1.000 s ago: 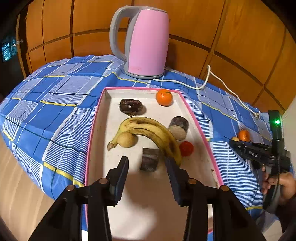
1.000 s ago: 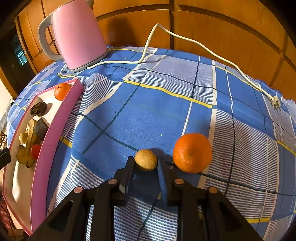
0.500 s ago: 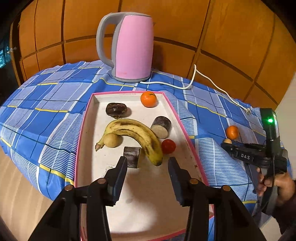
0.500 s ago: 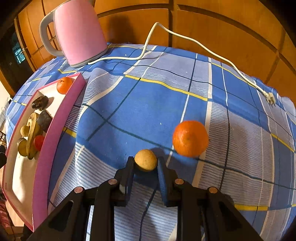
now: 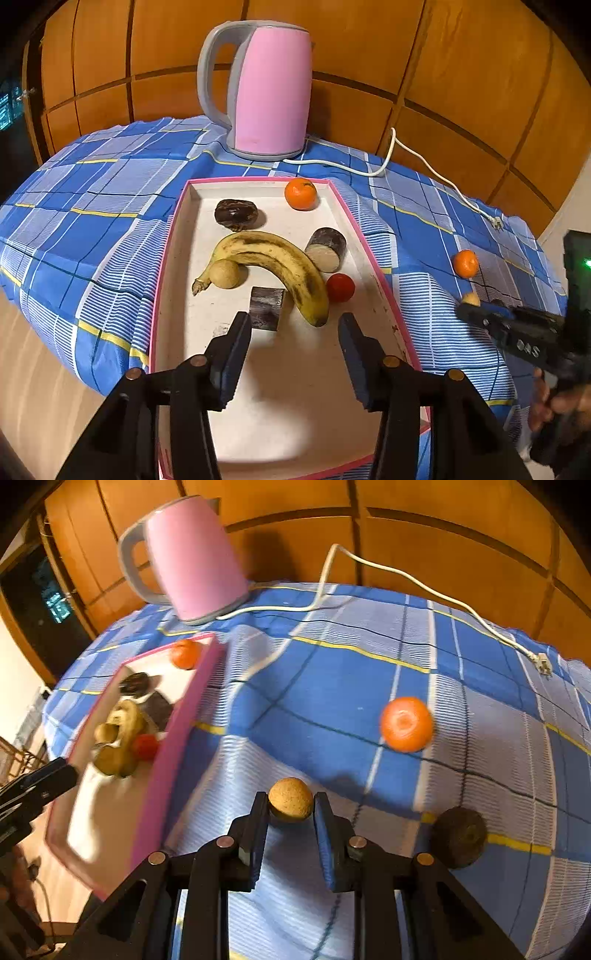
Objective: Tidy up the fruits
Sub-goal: 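Carry the small yellow fruit into the tray with the right tool and release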
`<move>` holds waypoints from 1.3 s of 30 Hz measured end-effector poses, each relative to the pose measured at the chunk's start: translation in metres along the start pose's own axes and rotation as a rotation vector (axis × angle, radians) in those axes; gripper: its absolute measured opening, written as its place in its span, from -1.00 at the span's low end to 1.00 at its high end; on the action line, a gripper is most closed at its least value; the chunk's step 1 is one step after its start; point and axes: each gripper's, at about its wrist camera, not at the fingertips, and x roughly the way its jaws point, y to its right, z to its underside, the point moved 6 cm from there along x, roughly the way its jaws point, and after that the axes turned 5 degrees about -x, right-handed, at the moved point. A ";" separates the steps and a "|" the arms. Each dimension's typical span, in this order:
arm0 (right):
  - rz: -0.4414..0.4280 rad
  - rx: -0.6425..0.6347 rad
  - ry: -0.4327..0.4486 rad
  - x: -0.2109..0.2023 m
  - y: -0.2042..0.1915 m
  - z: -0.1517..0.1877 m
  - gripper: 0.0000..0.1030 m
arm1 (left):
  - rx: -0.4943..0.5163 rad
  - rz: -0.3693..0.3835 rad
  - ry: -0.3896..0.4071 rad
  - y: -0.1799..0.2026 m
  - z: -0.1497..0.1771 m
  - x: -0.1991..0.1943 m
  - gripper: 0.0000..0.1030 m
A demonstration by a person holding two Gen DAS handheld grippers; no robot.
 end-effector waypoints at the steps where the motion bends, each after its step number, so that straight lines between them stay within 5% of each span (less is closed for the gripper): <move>1: -0.018 -0.009 0.006 -0.003 -0.006 0.001 -0.53 | -0.002 0.000 0.000 -0.001 0.000 0.000 0.00; 9: -0.146 -0.135 0.030 -0.021 -0.067 0.005 -0.53 | -0.057 -0.018 0.016 -0.019 -0.006 -0.003 0.10; 18: -0.170 -0.247 0.020 -0.012 -0.119 -0.008 -0.52 | -0.135 -0.086 0.061 -0.058 -0.020 -0.012 0.10; 39: -0.117 -0.270 0.005 0.025 -0.129 -0.023 -0.42 | -0.145 -0.085 0.035 -0.062 -0.014 -0.004 0.10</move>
